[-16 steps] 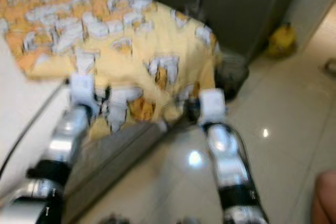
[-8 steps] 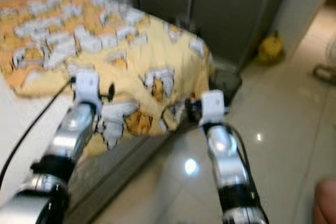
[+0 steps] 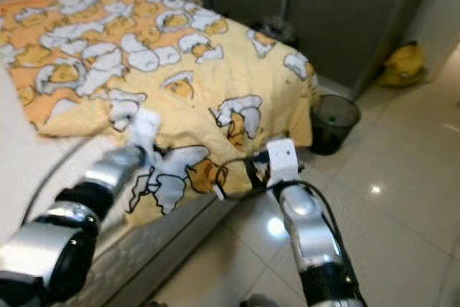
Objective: Clean up the room
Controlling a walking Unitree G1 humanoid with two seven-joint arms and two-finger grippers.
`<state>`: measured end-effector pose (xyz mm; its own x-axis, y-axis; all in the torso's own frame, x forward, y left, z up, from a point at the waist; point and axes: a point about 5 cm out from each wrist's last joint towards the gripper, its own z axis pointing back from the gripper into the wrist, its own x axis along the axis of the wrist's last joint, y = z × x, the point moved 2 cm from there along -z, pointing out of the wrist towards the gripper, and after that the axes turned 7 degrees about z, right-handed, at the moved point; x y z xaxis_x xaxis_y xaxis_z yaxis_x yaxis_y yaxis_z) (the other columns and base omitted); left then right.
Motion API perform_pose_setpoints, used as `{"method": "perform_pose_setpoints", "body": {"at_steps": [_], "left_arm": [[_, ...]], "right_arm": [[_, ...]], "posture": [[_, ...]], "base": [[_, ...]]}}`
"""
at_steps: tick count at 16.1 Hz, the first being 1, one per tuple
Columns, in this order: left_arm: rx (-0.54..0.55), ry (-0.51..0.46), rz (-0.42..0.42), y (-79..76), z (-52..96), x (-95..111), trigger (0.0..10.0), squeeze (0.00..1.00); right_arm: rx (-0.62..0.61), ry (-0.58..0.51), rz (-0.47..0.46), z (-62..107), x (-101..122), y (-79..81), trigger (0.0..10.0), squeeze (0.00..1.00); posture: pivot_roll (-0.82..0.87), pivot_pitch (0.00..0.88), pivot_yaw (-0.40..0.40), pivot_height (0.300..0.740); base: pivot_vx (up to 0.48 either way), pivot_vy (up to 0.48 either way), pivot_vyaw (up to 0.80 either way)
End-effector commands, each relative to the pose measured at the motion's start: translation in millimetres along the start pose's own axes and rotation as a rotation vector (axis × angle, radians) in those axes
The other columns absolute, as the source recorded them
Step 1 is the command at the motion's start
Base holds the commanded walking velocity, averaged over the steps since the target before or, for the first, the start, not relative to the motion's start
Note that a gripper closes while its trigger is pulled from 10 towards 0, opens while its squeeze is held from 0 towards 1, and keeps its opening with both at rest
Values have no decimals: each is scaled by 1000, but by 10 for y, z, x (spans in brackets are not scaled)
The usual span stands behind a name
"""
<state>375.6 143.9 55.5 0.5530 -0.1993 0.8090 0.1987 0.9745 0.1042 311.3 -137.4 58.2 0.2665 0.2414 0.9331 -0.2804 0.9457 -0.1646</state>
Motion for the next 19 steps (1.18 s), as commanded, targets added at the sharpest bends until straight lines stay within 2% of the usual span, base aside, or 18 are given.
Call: {"method": "perform_pose_setpoints", "body": {"at_steps": [1, 5, 7, 9, 10, 12, 13, 16, 19], "left_arm": [[50, 72, -39, 169, 18, -194, 10000, 0], [174, 38, -27, 338, 31, -127, 10000, 0], [180, 77, 18, 308, 27, -249, 10000, 0], [163, 176, 71, 166, 26, -558, 10000, 0], [152, 209, 75, 84, 26, -656, 10000, 0], [176, 239, 69, 54, 40, -777, 10000, 0], [259, 222, 63, 146, 58, -797, 10000, 0], [383, 168, 53, 292, 82, -733, 10000, 0], [440, 146, 32, 319, 97, -738, 10000, 0]], "right_arm": [[39, -7, 13, 27, 35, 65, 10000, 0], [146, 33, -2, 164, 6, 199, 10000, 0], [172, 51, 5, 242, -38, 218, 10000, 0], [188, 84, 15, 380, -114, 228, 10000, 0], [189, 93, 15, 433, -113, 223, 10000, 0], [185, 100, 9, 502, -103, 215, 10000, 0], [187, 108, 9, 567, -104, 215, 10000, 0], [199, 131, 24, 686, -138, 213, 10000, 0], [199, 153, 21, 783, -152, 214, 10000, 0]], "posture": [[-257, 0, 63, 726], [-264, 0, 64, 726], [-267, 13, 57, 726], [-314, 52, 57, 726], [-329, 66, 55, 726], [-349, 87, 49, 726], [-363, 103, 45, 726], [-395, 130, 29, 726], [-412, 142, 24, 726]], "base": [[0, 0, 0], [0, 0, 0], [0, 0, 0], [0, 0, 0], [0, 0, 0], [0, 0, 0], [0, 0, 0], [0, 0, 0], [0, 0, 0]]}}
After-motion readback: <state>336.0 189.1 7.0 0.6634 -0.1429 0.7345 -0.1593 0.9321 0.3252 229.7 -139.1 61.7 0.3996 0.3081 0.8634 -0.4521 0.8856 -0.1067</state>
